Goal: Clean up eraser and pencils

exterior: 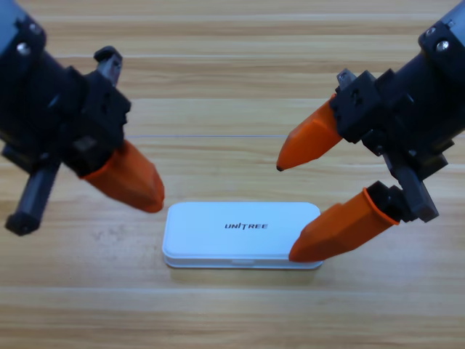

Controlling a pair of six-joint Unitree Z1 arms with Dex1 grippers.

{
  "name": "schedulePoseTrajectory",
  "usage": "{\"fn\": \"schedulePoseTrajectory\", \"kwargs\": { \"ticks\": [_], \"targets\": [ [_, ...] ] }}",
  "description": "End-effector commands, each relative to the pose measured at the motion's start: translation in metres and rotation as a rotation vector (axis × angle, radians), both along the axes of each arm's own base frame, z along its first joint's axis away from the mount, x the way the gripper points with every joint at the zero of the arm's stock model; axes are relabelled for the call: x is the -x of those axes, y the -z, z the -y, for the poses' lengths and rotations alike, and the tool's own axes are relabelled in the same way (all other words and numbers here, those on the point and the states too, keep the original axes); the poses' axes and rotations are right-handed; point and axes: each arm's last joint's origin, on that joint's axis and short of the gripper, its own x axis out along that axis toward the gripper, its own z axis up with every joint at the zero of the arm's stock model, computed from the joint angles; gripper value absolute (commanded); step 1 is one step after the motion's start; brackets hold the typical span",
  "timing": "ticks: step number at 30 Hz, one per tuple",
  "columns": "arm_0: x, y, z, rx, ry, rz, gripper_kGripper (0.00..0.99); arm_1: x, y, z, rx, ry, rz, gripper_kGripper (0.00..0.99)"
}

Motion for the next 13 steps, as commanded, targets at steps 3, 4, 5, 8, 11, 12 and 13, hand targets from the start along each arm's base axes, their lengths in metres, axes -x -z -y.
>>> {"fn": "schedulePoseTrajectory", "kwargs": {
  "ticks": [3, 4, 5, 8, 11, 12, 13],
  "targets": [
    [0.0089, 0.0061, -0.0033, -0.023, 0.045, 0.005, 0.990, -0.0023, 0.0125, -0.0111, 0.014, -0.015, -0.031, 0.957],
    [0.0087, 0.0061, -0.0034, -0.024, 0.043, 0.007, 0.990, -0.0023, 0.0125, -0.0111, 0.014, -0.015, -0.031, 0.957],
    [0.0088, 0.0065, -0.0034, -0.025, 0.044, 0.005, 0.990, -0.0023, 0.0125, -0.0111, 0.014, -0.015, -0.031, 0.957],
    [0.0088, 0.0085, -0.0031, -0.029, 0.047, 0.000, 0.990, -0.0023, 0.0125, -0.0111, 0.014, -0.015, -0.031, 0.957],
    [0.0087, 0.0109, -0.0025, -0.033, 0.049, -0.007, 0.990, -0.0020, 0.0120, -0.0107, 0.013, -0.015, -0.030, 0.957],
    [0.0090, 0.0105, -0.0028, -0.031, 0.050, -0.007, 0.990, -0.0017, 0.0119, -0.0103, 0.013, -0.015, -0.030, 0.957],
    [0.0093, 0.0105, -0.0032, -0.030, 0.051, -0.008, 0.990, -0.0017, 0.0119, -0.0103, 0.013, -0.015, -0.030, 0.957]
  ]
}}
